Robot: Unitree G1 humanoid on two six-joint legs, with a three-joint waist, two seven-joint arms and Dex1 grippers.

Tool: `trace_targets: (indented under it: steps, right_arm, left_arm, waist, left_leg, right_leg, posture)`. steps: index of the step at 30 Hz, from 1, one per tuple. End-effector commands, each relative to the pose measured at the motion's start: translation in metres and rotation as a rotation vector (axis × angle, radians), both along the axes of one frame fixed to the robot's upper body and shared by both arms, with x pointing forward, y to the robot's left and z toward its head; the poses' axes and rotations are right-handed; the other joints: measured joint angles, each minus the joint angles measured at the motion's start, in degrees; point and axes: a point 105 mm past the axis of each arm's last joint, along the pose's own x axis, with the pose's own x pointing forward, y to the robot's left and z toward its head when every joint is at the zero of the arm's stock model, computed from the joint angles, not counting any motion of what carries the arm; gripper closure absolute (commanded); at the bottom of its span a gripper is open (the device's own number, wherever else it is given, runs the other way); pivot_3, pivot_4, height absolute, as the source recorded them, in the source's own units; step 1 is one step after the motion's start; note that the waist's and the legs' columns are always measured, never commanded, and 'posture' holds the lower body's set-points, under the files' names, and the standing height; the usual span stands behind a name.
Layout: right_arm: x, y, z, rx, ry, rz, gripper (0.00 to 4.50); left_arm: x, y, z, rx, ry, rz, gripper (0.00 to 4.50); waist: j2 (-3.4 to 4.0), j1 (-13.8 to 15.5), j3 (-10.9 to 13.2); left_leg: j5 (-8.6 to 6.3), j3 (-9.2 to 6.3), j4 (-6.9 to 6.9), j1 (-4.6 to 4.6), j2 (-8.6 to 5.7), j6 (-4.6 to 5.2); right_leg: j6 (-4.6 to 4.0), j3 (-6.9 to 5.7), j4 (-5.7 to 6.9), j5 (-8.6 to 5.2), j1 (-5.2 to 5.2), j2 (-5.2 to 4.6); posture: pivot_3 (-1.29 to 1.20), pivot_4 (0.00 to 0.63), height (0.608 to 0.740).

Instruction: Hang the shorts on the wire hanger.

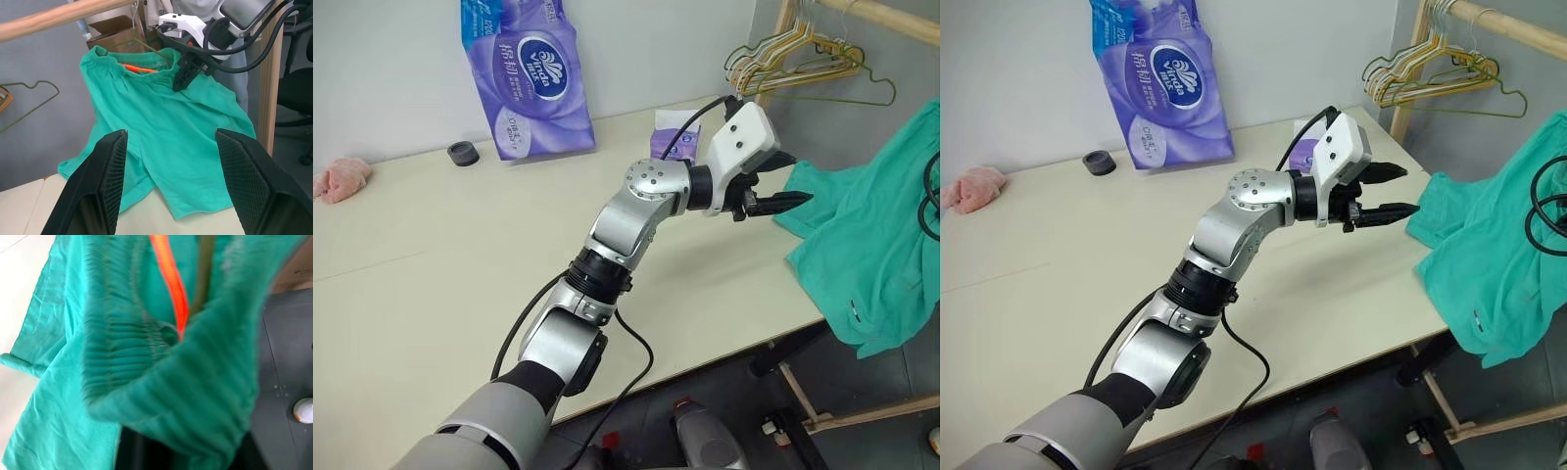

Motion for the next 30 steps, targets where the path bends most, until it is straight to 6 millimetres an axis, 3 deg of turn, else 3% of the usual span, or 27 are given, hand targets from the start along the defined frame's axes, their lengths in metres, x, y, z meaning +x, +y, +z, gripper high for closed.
trace_targets:
  steps: [1, 3, 7, 9, 14, 24, 27, 30]
  right_arm:
    - [-0.005, -0.001, 0.022, -0.056, -0.075, -0.026, 2.36]
    - [-0.01, -0.003, 0.027, -0.089, -0.089, -0.057, 1.72]
    - [-0.031, -0.013, 0.046, -0.212, -0.166, -0.201, 1.72]
    - [-0.041, -0.008, 0.055, -0.239, -0.217, -0.243, 1.72]
    - [-0.045, 0.015, 0.066, -0.262, -0.34, -0.238, 1.72]
    - [-0.037, 0.071, 0.119, -0.441, -0.566, -0.078, 1.72]
    - [-0.029, 0.087, 0.122, -0.476, -0.602, 0.004, 1.72]
    - [-0.018, 0.111, 0.112, -0.51, -0.624, 0.131, 1.72]
  left_arm:
    - [-0.009, -0.001, 0.012, -0.026, -0.049, -0.029, 1.48]
    - [-0.009, -0.001, 0.011, -0.025, -0.051, -0.032, 1.48]
    - [-0.008, 0.0, 0.01, -0.031, -0.053, -0.028, 1.48]
    - [-0.007, 0.001, 0.011, -0.043, -0.04, -0.029, 1.48]
    - [-0.014, 0.002, 0.009, -0.046, 0.006, -0.099, 1.48]
    - [-0.024, 0.009, -0.006, 0.028, 0.016, -0.21, 1.48]
    - [-0.026, 0.01, -0.007, 0.023, 0.025, -0.225, 1.48]
    - [-0.031, 0.016, -0.006, -0.008, 0.049, -0.256, 1.48]
  waist:
    - [0.04, -0.02, 0.06]
    - [0.05, 0.01, 0.08]
    - [0.22, 0.16, -0.02]
    - [0.22, 0.18, -0.02]
    - [0.25, -0.14, -0.04]
    - [0.33, -1.78, -0.07]
    - [0.33, -2.03, -0.07]
    - [0.33, -2.06, -0.09]
  left_leg:
    - [0.0, 0.01, 0.0, 0.0, 0.0, 0.0]
    - [0.0, -0.01, 0.0, 0.0, 0.0, 0.0]
    - [0.0, -0.08, 0.02, -0.04, 0.01, 0.0]
    - [0.0, -0.1, 0.02, -0.05, 0.01, -0.01]
    - [0.0, -0.07, 0.03, -0.03, 0.01, -0.01]
    - [0.0, -0.2, 0.02, -0.01, 0.01, -0.01]
    - [0.0, -0.16, 0.03, -0.01, -0.03, 0.0]
    - [0.0, -0.18, 0.03, -0.01, -0.03, 0.0]
  right_leg:
    - [0.01, 0.02, 0.0, 0.0, 0.0, -0.01]
    - [0.03, 0.03, 0.01, -0.01, 0.0, -0.03]
    - [0.06, 0.0, 0.01, -0.01, -0.02, -0.05]
    - [0.1, 0.0, 0.01, -0.03, -0.03, -0.08]
    - [0.16, 0.03, 0.01, -0.02, -0.03, -0.1]
    - [-0.01, -0.09, -0.02, 0.08, -0.08, -0.25]
    - [0.03, -0.05, -0.04, 0.1, -0.07, -0.38]
    - [0.04, -0.07, -0.03, 0.1, -0.07, -0.4]
  posture:
    - [-0.34, 0.135, 0.74]
    - [-0.35, 0.13, 0.74]
    - [-0.36, 0.125, 0.74]
    - [-0.36, 0.125, 0.74]
    - [-0.39, 0.119, 0.74]
    - [-0.4, 0.104, 0.74]
    - [-0.39, 0.101, 0.74]
    - [-0.37, 0.089, 0.74]
